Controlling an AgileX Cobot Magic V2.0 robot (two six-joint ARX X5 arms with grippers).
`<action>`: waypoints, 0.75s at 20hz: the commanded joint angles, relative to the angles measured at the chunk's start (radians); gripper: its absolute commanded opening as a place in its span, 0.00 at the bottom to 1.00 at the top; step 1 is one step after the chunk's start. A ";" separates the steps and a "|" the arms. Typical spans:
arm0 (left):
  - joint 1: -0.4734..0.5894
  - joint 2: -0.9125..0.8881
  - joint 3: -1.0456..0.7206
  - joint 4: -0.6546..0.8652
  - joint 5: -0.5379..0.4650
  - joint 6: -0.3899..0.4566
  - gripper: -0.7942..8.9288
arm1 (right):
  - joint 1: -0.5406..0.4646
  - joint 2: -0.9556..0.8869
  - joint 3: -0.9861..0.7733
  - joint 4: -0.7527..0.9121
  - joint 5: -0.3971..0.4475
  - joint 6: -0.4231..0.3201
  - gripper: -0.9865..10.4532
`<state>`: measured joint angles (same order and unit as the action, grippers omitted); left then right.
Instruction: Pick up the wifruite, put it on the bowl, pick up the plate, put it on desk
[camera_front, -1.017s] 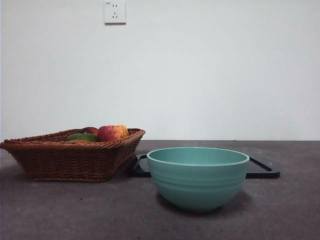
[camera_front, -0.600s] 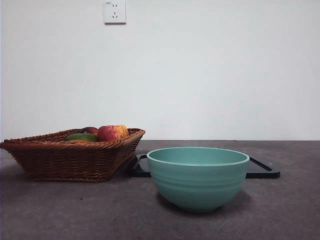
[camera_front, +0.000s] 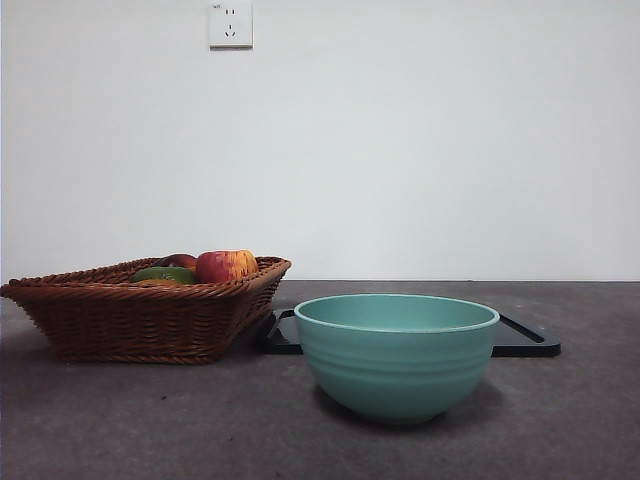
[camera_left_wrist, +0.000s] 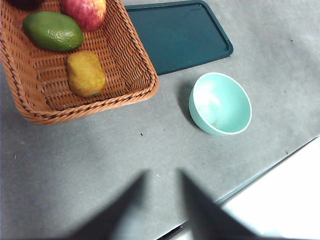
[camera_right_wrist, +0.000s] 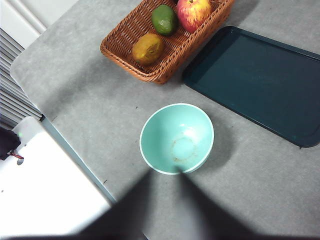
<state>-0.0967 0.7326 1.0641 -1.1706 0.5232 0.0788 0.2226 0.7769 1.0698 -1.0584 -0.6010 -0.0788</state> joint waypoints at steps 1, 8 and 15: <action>-0.002 0.006 0.023 0.011 0.003 -0.022 0.48 | 0.005 0.006 0.018 -0.001 -0.002 0.005 0.42; -0.003 0.009 0.023 0.045 0.003 -0.048 0.50 | 0.005 0.006 0.018 -0.001 -0.002 0.019 0.42; -0.063 0.138 0.035 0.141 0.001 -0.133 0.49 | 0.005 0.006 0.018 0.003 -0.002 0.019 0.42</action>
<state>-0.1585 0.8680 1.0744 -1.0409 0.5228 -0.0387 0.2226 0.7769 1.0698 -1.0637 -0.6010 -0.0704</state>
